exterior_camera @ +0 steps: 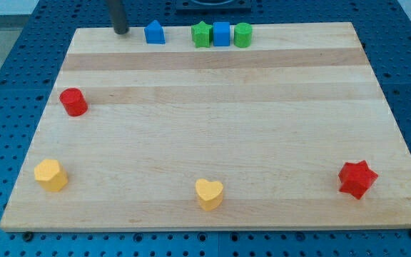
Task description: Move the blue triangle to the green star
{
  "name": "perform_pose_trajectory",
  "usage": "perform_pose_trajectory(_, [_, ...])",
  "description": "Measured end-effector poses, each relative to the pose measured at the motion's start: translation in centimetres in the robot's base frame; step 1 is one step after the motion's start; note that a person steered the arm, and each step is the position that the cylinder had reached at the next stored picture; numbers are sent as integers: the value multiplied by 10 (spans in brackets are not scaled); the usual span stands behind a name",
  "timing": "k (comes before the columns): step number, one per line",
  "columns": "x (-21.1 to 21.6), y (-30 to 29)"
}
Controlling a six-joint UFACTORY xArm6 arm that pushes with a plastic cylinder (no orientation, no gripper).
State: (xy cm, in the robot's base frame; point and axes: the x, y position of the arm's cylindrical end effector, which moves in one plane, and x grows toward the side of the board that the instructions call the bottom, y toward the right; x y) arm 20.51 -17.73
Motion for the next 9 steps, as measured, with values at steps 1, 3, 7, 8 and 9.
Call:
perform_pose_trajectory(1, [21, 40])
perform_pose_trajectory(3, [21, 40])
perform_pose_trajectory(7, [10, 20])
perform_pose_trajectory(8, [-4, 29])
perform_pose_trajectory(9, [-8, 59])
